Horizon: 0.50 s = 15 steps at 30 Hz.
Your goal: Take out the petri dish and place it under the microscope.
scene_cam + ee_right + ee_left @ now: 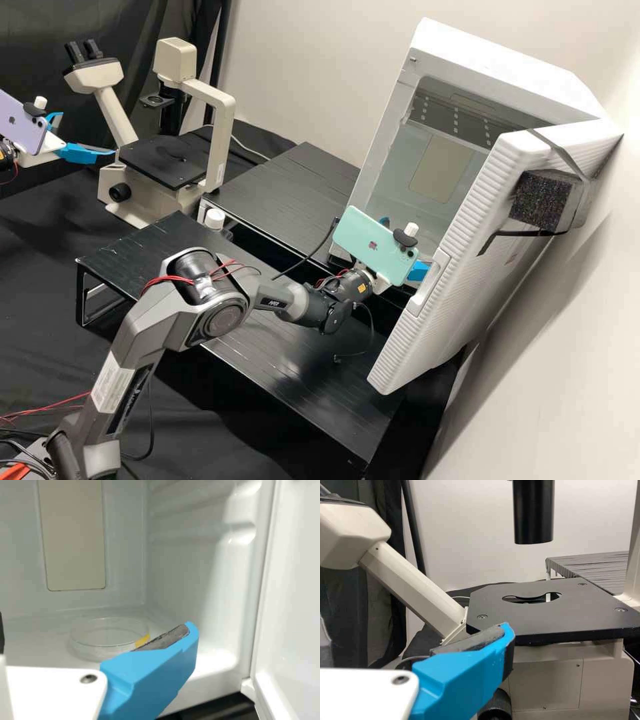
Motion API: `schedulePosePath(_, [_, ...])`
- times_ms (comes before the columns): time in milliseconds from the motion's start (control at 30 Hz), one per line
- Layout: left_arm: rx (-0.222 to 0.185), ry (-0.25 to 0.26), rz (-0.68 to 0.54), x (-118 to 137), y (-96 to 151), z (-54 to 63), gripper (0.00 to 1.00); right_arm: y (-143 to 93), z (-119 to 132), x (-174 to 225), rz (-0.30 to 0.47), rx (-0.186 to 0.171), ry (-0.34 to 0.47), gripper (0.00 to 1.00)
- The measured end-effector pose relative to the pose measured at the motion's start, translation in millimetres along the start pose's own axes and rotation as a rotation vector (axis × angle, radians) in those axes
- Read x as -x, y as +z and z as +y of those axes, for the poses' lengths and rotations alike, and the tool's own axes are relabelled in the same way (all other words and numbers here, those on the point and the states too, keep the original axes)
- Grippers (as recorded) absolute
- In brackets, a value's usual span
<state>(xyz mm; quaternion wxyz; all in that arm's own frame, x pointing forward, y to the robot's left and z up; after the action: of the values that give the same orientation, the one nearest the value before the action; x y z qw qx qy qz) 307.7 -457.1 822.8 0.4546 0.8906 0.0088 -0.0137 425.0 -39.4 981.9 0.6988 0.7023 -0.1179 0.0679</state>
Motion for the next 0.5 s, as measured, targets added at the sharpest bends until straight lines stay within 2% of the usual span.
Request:
schedulePosePath(133, [0.0, 0.0, 0.0, 0, 0, 0.0, 1.0, -2, -4, -12, -0.011, 0.018, -0.018, 1.0])
schedulePosePath(500, [0.0, 0.0, 0.0, 0, 0, 0.0, 1.0, 7, -15, -37, -0.07, 0.032, -0.064, 1.0])
